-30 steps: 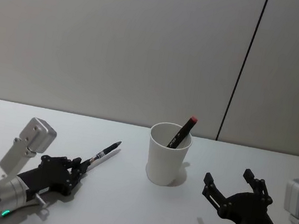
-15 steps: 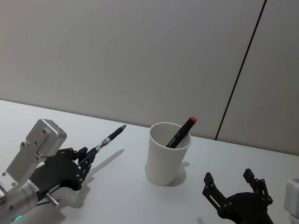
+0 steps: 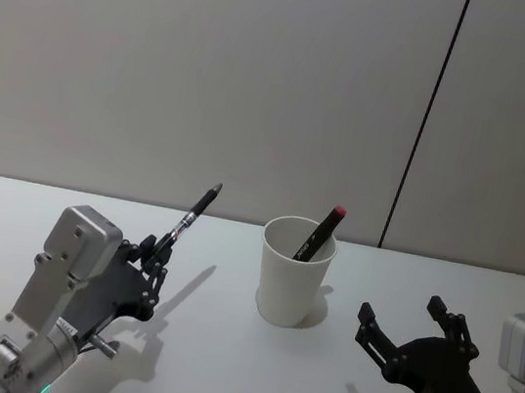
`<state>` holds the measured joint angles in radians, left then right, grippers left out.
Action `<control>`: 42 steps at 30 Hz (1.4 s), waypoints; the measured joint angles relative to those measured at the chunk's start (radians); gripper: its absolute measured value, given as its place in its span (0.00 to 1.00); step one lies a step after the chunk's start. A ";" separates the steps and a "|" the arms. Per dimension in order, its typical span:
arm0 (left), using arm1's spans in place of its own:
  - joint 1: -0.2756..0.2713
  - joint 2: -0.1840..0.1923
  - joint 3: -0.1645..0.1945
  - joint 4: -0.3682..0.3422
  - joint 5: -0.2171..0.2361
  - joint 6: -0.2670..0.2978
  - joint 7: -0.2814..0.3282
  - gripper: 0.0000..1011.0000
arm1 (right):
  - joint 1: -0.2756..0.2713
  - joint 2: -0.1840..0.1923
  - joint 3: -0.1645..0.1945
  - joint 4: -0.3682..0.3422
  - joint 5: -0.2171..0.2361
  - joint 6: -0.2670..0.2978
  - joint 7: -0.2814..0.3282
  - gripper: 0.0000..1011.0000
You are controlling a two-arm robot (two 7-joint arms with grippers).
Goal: Place the pen into the pen holder.
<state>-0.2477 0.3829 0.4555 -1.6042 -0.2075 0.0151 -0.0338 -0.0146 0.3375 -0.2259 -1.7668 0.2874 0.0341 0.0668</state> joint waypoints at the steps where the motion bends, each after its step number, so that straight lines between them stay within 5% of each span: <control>1: 0.002 0.000 0.000 -0.005 0.002 0.000 0.005 0.18 | 0.000 0.000 0.000 0.000 0.000 0.000 0.000 0.99; 25: 0.011 -0.001 -0.003 -0.022 0.007 -0.004 0.019 0.18 | 0.000 0.000 0.000 0.000 0.000 0.000 0.000 0.99; 42: -0.018 0.024 -0.014 -0.016 -0.049 -0.062 -0.118 0.18 | 0.000 0.000 0.000 0.000 0.000 0.000 0.000 0.99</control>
<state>-0.2658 0.4065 0.4414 -1.6198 -0.2560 -0.0469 -0.1522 -0.0146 0.3375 -0.2259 -1.7668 0.2874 0.0341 0.0667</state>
